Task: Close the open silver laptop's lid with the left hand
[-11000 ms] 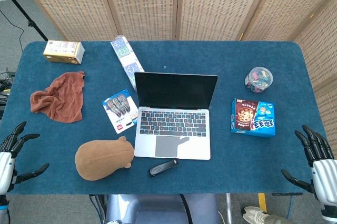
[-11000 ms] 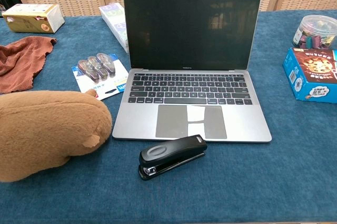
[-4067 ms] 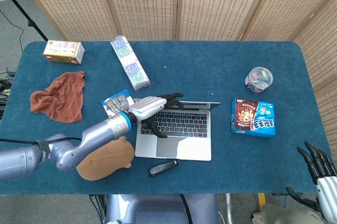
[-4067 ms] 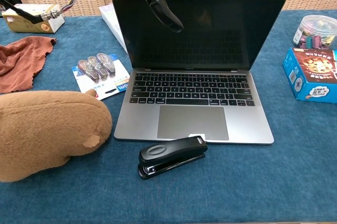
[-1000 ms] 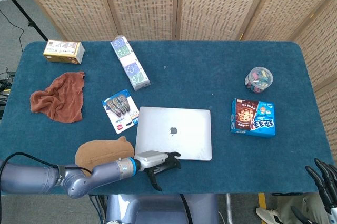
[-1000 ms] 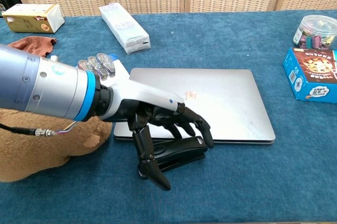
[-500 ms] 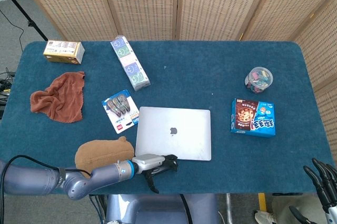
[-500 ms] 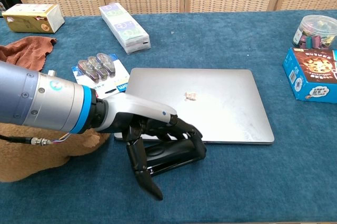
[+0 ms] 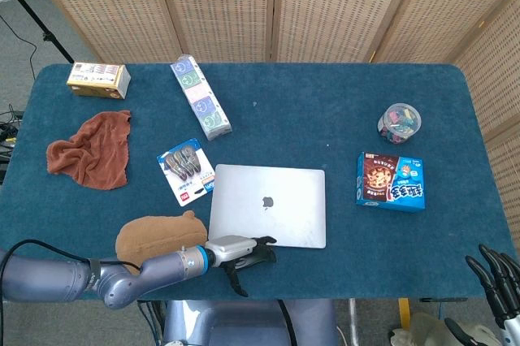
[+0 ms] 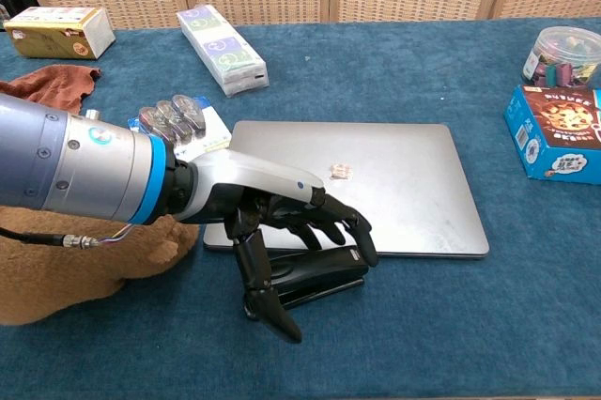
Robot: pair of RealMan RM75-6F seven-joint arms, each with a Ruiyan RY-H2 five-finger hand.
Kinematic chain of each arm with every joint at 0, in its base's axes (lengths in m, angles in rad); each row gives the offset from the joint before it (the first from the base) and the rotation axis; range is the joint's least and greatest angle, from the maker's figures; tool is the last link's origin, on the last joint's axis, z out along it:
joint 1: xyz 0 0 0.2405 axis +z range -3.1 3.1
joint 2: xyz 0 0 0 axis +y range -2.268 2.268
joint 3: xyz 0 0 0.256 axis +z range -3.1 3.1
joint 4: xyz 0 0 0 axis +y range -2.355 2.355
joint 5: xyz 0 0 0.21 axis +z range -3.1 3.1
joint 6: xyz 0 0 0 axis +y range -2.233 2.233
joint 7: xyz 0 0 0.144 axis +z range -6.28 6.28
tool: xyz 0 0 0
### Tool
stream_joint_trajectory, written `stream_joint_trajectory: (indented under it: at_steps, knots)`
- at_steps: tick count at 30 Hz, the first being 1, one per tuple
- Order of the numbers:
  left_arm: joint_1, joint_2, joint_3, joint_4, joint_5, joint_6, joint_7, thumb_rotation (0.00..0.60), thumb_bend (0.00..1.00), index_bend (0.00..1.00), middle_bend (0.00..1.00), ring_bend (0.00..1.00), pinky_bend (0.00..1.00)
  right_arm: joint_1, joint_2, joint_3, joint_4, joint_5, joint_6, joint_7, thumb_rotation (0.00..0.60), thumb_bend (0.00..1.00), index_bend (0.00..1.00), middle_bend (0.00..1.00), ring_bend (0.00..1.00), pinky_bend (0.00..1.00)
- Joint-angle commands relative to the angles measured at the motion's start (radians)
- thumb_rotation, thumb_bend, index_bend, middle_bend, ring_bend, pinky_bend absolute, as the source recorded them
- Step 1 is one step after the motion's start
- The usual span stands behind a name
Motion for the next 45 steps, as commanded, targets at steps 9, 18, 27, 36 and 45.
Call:
stream_joint_trajectory:
  at_steps: [9,18,27,36,45]
  knots:
    - [-0.012,0.116,-0.112,-0.097,0.041,0.106,0.051,0.6,0.09,0.25,0.05,0.08,0.12,0.001,0.0,0.0,0.001,0.001,-0.001,0.002,0.6,0.18,0.0,0.0,0.0,0.06]
    - [0.056,0.221,-0.094,-0.162,-0.067,0.381,0.224,0.6,0.09,0.25,0.05,0.08,0.12,0.0,0.001,0.005,0.008,-0.001,0.017,0.017,0.6,0.18,0.0,0.0,0.0,0.05]
    - [0.289,0.275,-0.034,-0.222,0.001,0.72,0.218,0.6,0.09,0.24,0.05,0.07,0.12,0.014,0.005,0.022,0.009,0.032,0.015,0.046,0.6,0.18,0.0,0.0,0.0,0.05]
    - [0.568,0.355,0.068,-0.24,0.226,1.0,0.077,0.6,0.09,0.24,0.04,0.06,0.12,0.055,0.016,0.056,-0.004,0.122,-0.029,0.096,0.6,0.18,0.0,0.0,0.0,0.05]
    - [0.761,0.364,0.174,-0.219,0.348,1.135,-0.046,0.6,0.09,0.23,0.03,0.05,0.12,0.091,0.018,0.076,-0.011,0.178,-0.087,0.114,0.6,0.18,0.0,0.0,0.0,0.05]
